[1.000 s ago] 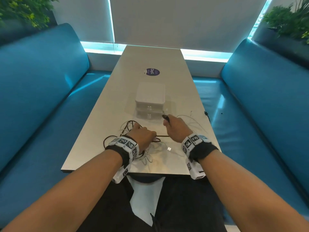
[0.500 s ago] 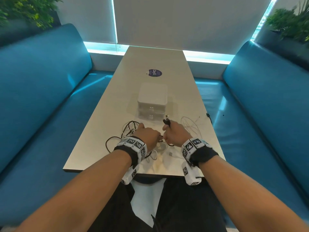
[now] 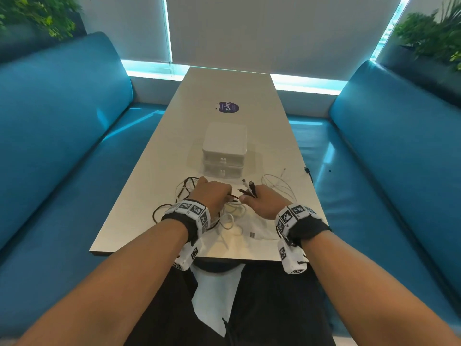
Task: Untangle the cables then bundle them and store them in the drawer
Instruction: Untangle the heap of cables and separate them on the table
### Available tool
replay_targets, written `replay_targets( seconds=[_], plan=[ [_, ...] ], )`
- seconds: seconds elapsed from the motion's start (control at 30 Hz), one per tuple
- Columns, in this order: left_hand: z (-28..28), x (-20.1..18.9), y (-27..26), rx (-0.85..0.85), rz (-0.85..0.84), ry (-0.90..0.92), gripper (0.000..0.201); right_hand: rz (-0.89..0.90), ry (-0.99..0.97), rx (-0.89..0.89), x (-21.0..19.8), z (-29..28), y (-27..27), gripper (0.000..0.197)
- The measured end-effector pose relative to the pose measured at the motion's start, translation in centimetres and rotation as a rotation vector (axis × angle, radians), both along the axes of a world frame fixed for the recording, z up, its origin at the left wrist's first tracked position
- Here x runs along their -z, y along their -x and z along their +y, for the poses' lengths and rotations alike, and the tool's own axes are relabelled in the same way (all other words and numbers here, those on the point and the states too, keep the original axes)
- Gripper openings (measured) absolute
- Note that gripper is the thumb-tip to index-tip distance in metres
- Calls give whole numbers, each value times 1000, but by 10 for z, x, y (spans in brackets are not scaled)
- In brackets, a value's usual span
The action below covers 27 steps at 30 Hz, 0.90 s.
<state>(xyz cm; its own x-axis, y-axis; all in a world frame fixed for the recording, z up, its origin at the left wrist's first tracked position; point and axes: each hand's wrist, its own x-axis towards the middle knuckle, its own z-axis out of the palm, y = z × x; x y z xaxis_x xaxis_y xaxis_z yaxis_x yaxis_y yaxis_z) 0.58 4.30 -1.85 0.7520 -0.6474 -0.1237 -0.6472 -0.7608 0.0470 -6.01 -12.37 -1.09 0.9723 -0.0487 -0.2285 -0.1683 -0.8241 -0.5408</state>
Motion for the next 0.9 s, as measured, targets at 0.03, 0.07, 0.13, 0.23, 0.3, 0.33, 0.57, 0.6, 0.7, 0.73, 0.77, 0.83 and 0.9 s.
replay_targets(
  seconds=[0.03, 0.07, 0.13, 0.23, 0.3, 0.33, 0.57, 0.6, 0.7, 0.73, 0.77, 0.83, 0.9],
  plan=[
    [1, -1, -1, 5, 5, -19, 26, -10, 29, -15, -1, -1, 1, 34],
    [1, -1, -2, 18, -7, -32, 28, -13, 56, -30, -1, -1, 2, 35],
    [1, 1, 0, 31, -25, -37, 30, -20, 103, -52, 0, -1, 2, 33],
    [0, 6, 4, 47, -4, -19, 30, -38, 233, -70, 6, -3, 0, 26],
    [3, 7, 6, 59, 9, -41, 32, -49, 353, -48, 8, -11, -2, 26],
    [5, 7, 5, 57, 2, -52, 34, -41, 409, -17, 9, -18, -2, 28],
    [4, 4, 7, 41, -41, -60, 29, -53, 312, 197, 11, -35, 1, 33],
    [1, 4, 8, 36, -33, -61, 28, -92, 287, 193, 9, -29, 2, 33],
    [-4, 6, 12, 28, -21, -49, 29, -167, 183, 120, 7, -8, 3, 32],
    [-5, 6, 13, 28, -24, -41, 29, -154, 131, 84, 6, 0, 4, 31],
    [-5, 6, 14, 31, -31, -37, 28, -129, 86, 44, 6, 7, 4, 31],
    [-4, 7, 15, 41, -56, -34, 25, -76, 49, -21, 8, 17, 1, 30],
    [-1, 9, 14, 33, -64, -25, 23, -30, 30, -34, 11, 19, -3, 29]
  ],
)
